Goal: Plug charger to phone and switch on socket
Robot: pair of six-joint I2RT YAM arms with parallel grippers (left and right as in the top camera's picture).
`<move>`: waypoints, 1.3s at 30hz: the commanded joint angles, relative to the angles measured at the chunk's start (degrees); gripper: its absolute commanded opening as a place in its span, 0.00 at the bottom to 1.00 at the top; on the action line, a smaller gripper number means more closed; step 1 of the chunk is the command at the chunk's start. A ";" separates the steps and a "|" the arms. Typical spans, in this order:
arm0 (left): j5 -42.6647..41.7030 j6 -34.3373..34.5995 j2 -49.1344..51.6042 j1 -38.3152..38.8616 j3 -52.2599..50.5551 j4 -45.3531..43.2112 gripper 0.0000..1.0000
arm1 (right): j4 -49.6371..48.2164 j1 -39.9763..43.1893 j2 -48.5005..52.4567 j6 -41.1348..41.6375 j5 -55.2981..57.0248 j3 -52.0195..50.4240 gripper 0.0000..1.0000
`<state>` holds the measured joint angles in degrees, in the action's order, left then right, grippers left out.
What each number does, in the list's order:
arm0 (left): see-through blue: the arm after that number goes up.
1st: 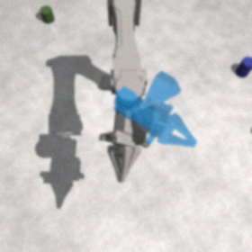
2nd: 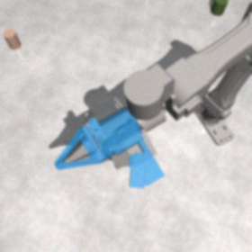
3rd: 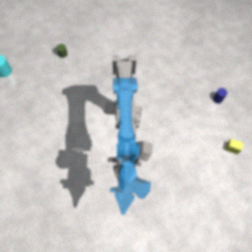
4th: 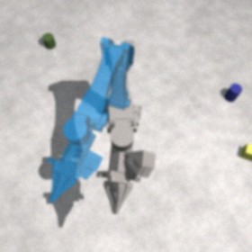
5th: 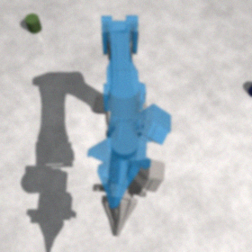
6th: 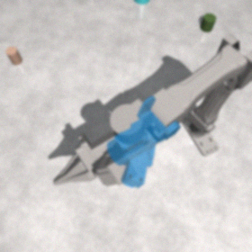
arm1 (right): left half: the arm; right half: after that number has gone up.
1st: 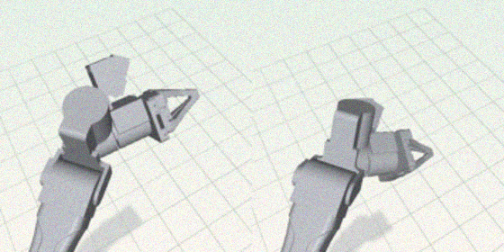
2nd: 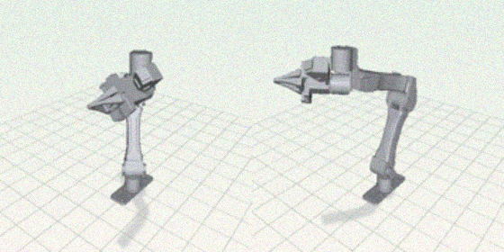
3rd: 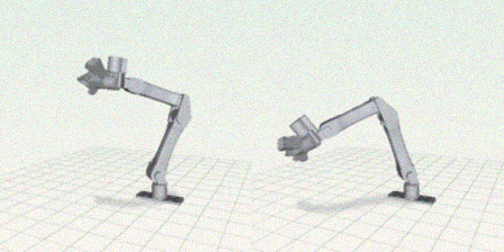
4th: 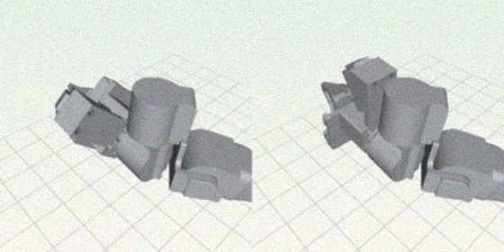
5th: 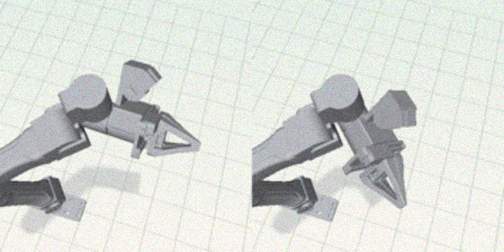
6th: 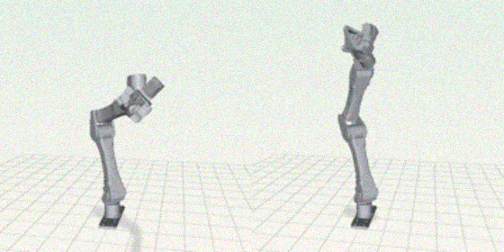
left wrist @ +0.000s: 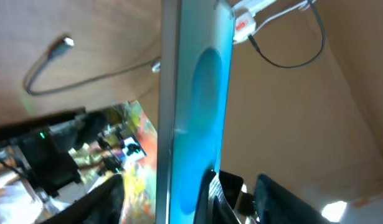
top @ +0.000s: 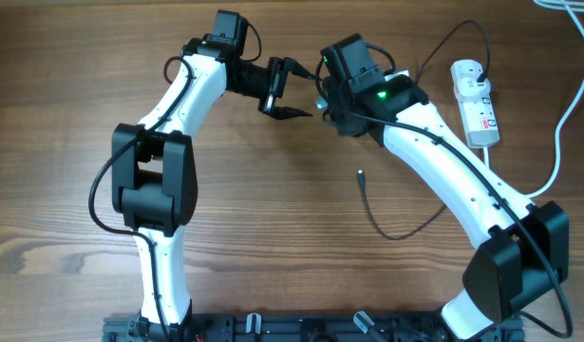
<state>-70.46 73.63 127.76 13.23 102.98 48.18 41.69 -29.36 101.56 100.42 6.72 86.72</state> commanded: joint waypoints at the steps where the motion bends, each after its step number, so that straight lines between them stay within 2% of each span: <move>1: -3.93 3.82 -2.32 0.20 0.11 0.02 0.64 | -2.49 -0.28 -2.21 8.61 -5.66 0.61 0.04; 4: -4.15 5.60 -2.32 0.20 0.11 0.00 0.64 | -2.49 -0.28 -2.21 15.13 -7.21 0.61 0.04; 5: -4.15 6.91 -2.32 0.20 0.11 0.00 0.57 | -2.54 -0.31 -2.21 16.85 -8.22 0.61 0.04; 11: -3.63 8.09 -2.32 0.13 0.11 0.00 0.41 | -3.76 -0.31 -2.21 17.33 -9.64 0.61 0.04; 22: -1.70 7.82 -2.32 -1.18 0.11 -1.53 0.45 | -4.76 -0.28 -3.87 17.73 -9.79 0.61 0.04; 29: -4.70 7.80 -2.32 -1.20 0.11 -1.53 0.41 | -4.59 -0.28 -3.87 16.57 -9.79 0.61 0.04; 34: -5.16 7.63 -2.32 -1.20 0.11 -1.53 0.34 | -4.61 -0.31 -3.87 16.55 -9.84 0.61 0.04; 39: -5.16 7.61 -2.29 -1.20 0.11 -1.53 0.22 | -4.61 -0.31 -3.87 16.55 -9.84 0.61 0.04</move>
<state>-74.28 81.25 127.59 12.27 102.98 46.70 37.43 -29.45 99.77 117.38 -2.52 86.72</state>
